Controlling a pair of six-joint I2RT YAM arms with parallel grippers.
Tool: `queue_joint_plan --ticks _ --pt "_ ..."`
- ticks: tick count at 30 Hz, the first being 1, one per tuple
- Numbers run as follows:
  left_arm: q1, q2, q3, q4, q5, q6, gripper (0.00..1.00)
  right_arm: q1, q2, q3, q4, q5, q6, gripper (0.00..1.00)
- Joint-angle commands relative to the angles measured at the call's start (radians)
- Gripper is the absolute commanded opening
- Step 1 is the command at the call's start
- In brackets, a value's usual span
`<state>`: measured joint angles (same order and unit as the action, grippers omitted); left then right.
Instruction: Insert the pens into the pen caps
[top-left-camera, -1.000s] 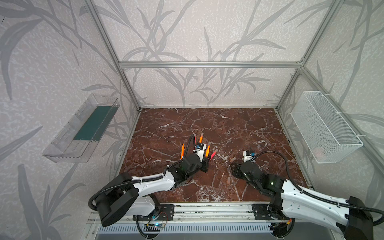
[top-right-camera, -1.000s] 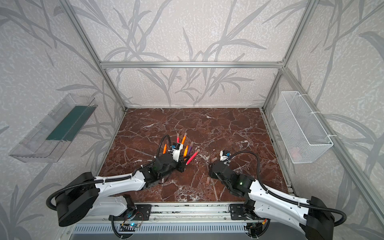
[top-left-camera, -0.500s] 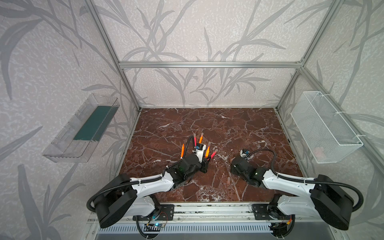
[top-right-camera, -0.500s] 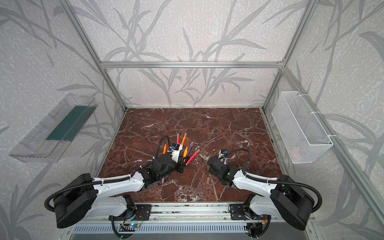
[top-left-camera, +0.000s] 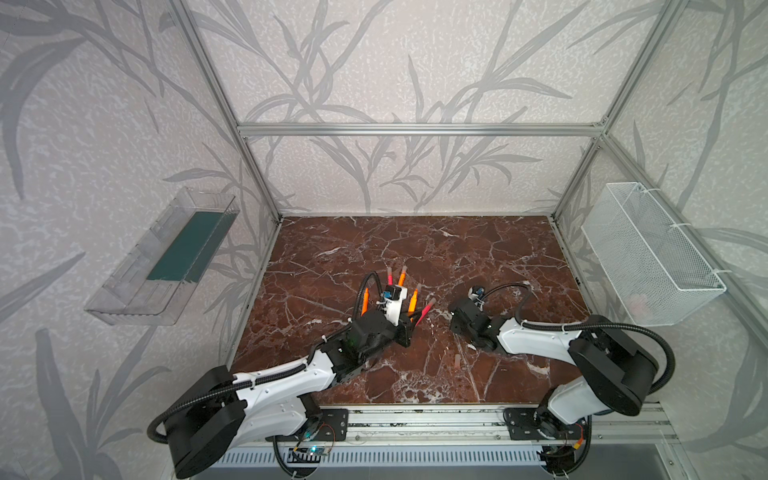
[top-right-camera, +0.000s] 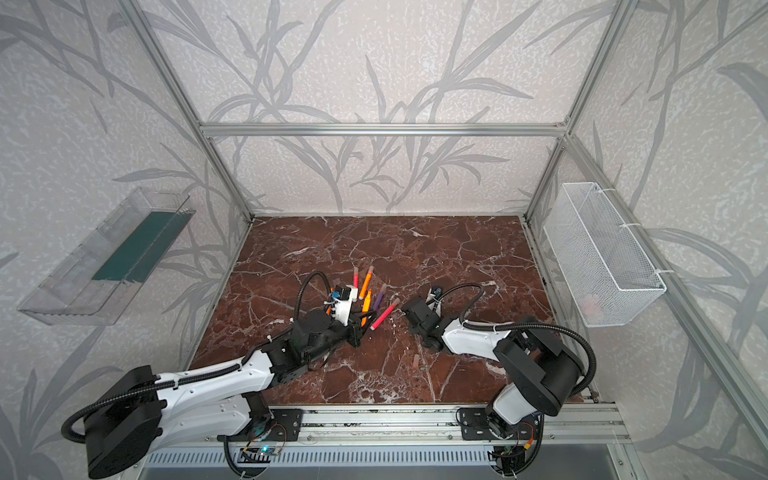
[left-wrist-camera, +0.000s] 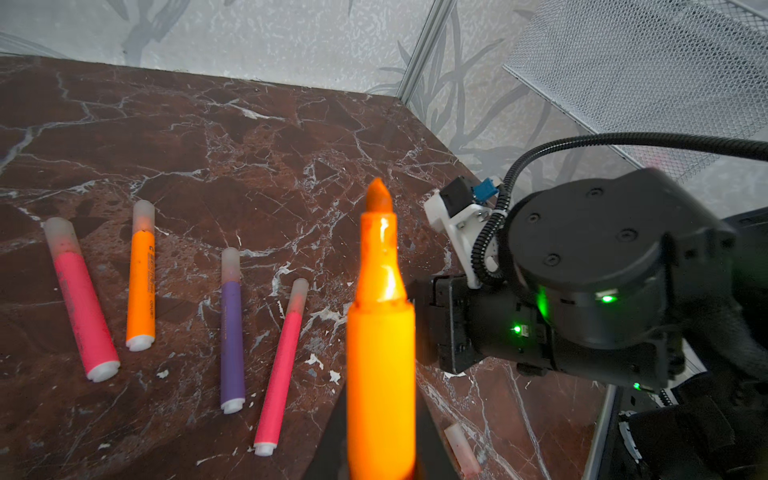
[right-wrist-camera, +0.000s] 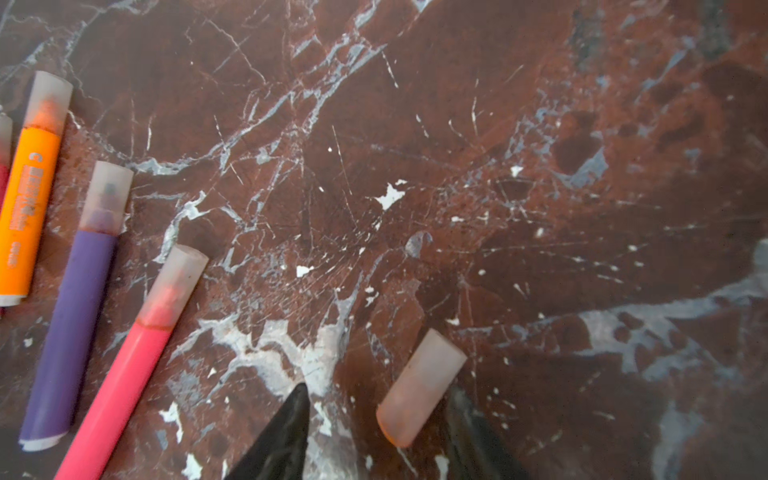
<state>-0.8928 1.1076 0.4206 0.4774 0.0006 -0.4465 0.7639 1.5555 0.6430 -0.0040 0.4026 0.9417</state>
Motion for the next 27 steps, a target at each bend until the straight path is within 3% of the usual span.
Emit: queue_joint_plan --ticks 1,18,23,27 --pt "-0.001 -0.03 -0.02 -0.018 -0.013 0.011 0.0 -0.008 0.048 0.046 -0.007 0.039 -0.021 0.51" --pt "-0.001 -0.074 -0.024 -0.046 -0.033 0.033 0.0 -0.008 0.146 0.172 -0.215 0.135 -0.037 0.42" --pt "-0.001 -0.078 -0.014 -0.063 -0.031 0.032 0.0 -0.008 0.195 0.191 -0.229 0.112 -0.046 0.39" --pt "-0.001 -0.082 -0.022 -0.057 -0.032 0.031 0.0 -0.008 0.219 0.195 -0.225 0.108 -0.045 0.29"
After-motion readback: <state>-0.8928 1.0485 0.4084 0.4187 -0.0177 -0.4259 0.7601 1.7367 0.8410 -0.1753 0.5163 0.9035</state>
